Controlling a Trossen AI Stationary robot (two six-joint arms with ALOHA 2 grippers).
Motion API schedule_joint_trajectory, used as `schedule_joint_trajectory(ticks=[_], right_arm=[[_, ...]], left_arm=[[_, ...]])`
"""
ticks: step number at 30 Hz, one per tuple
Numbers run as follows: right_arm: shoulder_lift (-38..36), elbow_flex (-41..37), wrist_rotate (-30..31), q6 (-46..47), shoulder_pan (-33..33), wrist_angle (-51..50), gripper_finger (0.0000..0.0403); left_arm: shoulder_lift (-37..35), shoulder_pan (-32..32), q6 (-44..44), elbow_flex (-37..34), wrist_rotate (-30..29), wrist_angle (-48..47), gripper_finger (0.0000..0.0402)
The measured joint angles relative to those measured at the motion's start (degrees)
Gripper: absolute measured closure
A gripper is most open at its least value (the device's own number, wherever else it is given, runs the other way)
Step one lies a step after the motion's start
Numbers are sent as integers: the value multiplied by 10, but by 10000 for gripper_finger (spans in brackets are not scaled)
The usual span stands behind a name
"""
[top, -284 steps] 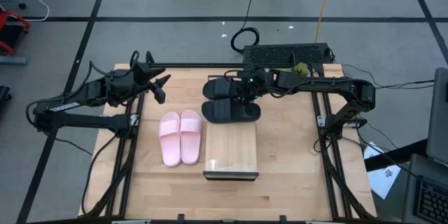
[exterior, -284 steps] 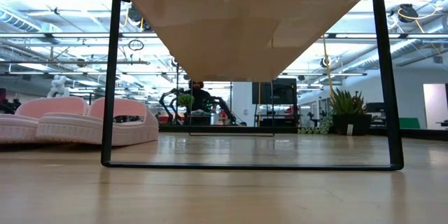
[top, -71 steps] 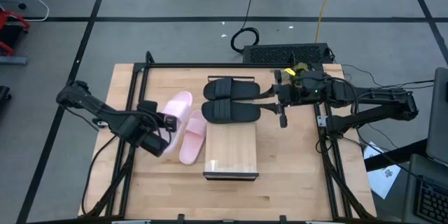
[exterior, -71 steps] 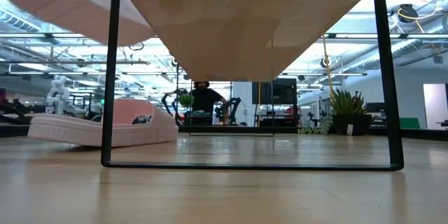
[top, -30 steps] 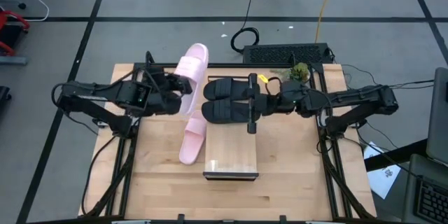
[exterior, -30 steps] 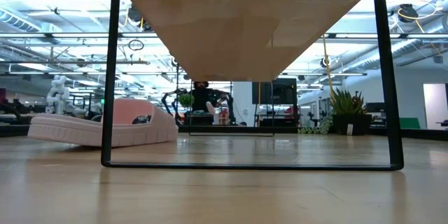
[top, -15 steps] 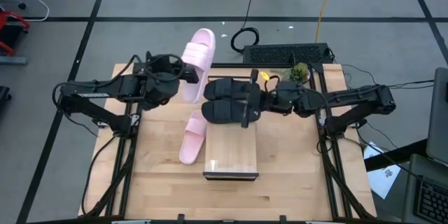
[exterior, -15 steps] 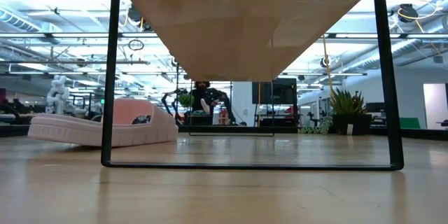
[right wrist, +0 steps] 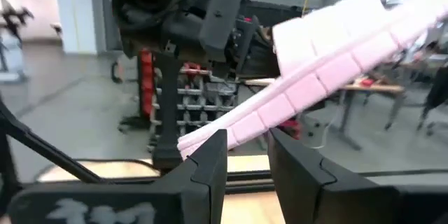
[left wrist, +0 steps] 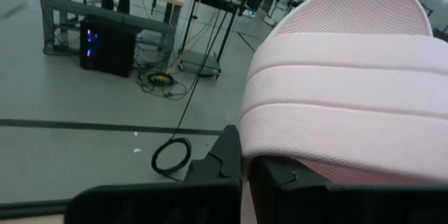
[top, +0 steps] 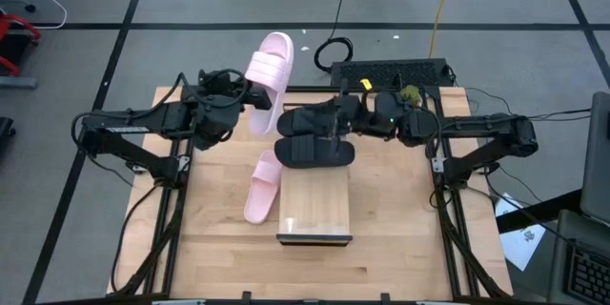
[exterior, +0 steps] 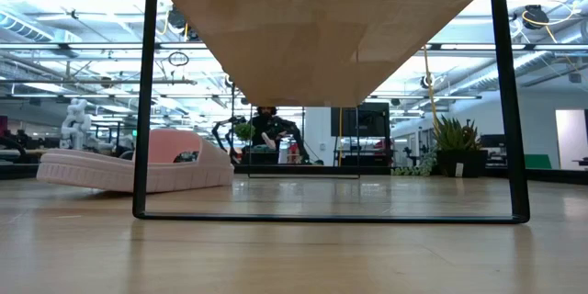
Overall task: Pick and place slides into the shelf
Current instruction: Put the left pink slide on the shelf
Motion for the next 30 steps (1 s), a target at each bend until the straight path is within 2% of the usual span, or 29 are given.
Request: schedule_joint_trajectory(ticks=[6,13,17,19,23,30], right_arm=[[0,0,-73,106,-34,35,292],[4,0,-102,203,-54,55,221],[33,0,-106,255,-57,104,182],[53,0,-127,280,-57,131,170],[82,-1,-133,296,-60,170,157],[81,-1,-131,309,-61,209,156]], left_arm=[[0,0,57,0,-18,47,401],[0,3,92,0,-27,79,401],[0,4,113,0,-30,106,401],[0,4,124,0,-30,112,401],[0,4,132,0,-31,114,401],[0,4,154,0,-42,119,401]])
